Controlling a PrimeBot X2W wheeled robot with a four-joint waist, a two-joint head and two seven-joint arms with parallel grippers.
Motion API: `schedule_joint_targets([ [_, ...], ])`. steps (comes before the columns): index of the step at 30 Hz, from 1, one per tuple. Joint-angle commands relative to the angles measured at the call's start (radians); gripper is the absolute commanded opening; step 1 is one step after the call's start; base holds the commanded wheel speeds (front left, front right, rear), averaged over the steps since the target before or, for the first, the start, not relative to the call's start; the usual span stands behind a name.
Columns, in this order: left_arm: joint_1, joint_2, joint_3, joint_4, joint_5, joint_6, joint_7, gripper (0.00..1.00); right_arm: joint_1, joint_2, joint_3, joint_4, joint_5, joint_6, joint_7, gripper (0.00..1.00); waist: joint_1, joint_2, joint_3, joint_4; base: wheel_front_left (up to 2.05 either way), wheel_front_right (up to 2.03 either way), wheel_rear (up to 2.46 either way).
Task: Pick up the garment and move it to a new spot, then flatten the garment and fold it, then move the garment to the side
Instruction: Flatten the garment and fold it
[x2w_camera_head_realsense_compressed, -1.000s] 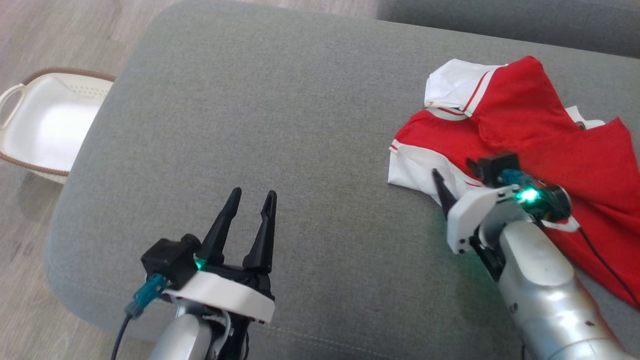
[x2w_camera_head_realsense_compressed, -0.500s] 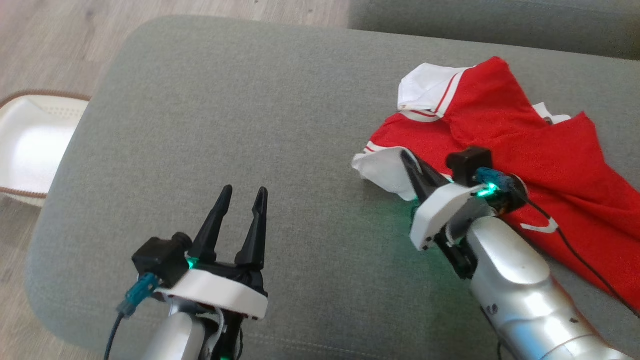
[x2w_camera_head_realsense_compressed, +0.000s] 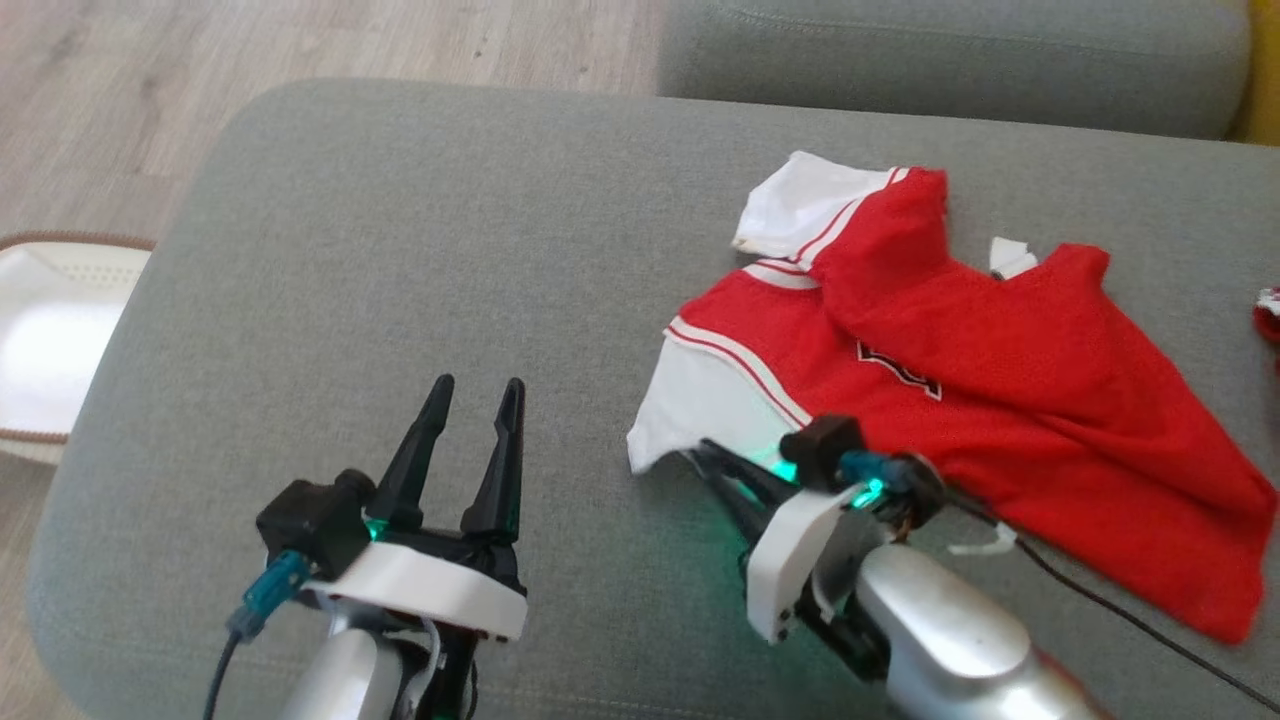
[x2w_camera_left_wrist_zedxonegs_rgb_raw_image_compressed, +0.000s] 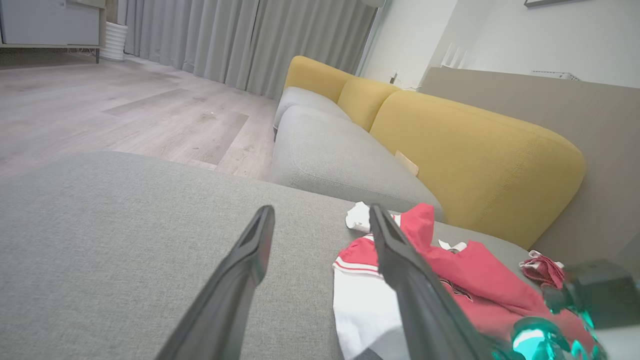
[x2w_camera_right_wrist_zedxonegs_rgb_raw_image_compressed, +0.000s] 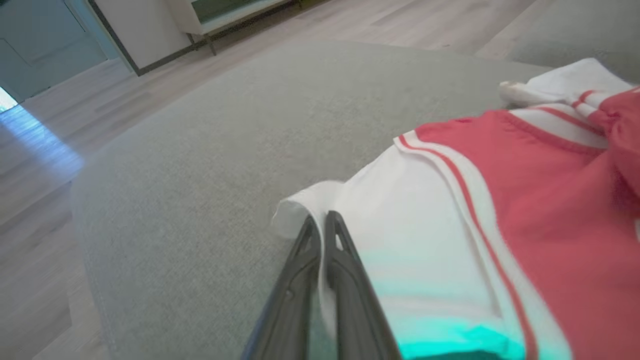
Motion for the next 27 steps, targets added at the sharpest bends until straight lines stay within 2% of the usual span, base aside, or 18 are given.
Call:
schedule_joint_targets([
  [1, -0.015, 0.002, 0.043, -0.028, 0.012, -0.002, -0.012, 1.00, -0.002, 0.019, 0.051, -0.037, 0.019, -0.001, 0.006, 1.00, 0.0000, 0.0000, -0.013, -0.016, 0.00, 0.00, 0.00],
  [6, -0.006, 0.002, 0.049, -0.025, 0.019, -0.005, -0.012, 1.00, 0.010, -0.003, 0.085, -0.057, 0.065, -0.001, 0.000, 1.00, 0.0000, 0.0000, -0.030, -0.046, 0.00, 0.00, 0.00],
  [11, 0.003, 0.002, 0.065, -0.030, 0.022, -0.003, -0.012, 1.00, 0.027, -0.051, 0.039, -0.080, 0.075, -0.001, -0.031, 1.00, 0.0000, 0.0000, -0.044, -0.092, 0.00, 0.00, 0.00],
  [16, 0.013, 0.002, 0.089, -0.042, 0.011, 0.001, -0.012, 1.00, 0.069, -0.092, -0.136, -0.104, 0.036, -0.001, -0.101, 1.00, 0.0000, 0.0000, -0.048, -0.155, 0.00, 0.00, 0.00],
  [19, 0.015, 0.002, 0.101, -0.047, 0.010, -0.001, -0.012, 1.00, 0.114, -0.097, -0.282, -0.137, -0.017, -0.001, -0.144, 1.00, 0.0000, 0.0000, -0.044, -0.198, 0.00, 0.00, 0.00],
  [20, 0.015, 0.002, 0.101, -0.047, 0.010, -0.001, -0.012, 1.00, 0.114, -0.097, -0.282, -0.137, -0.017, -0.001, -0.144, 1.00, 0.0000, 0.0000, -0.044, -0.198, 0.00, 0.00, 0.00],
  [24, 0.011, 0.002, 0.109, -0.053, 0.010, -0.002, -0.012, 1.00, 0.206, -0.068, -0.497, -0.193, -0.105, -0.001, -0.172, 1.00, 0.0000, 0.0000, -0.041, -0.247, 0.00, 0.00, 0.00],
  [27, 0.007, 0.002, 0.114, -0.054, 0.009, -0.003, -0.012, 1.00, 0.278, -0.026, -0.617, -0.244, -0.170, -0.001, -0.178, 1.00, 0.0000, 0.0000, -0.036, -0.279, 0.00, 0.00, 0.00],
])
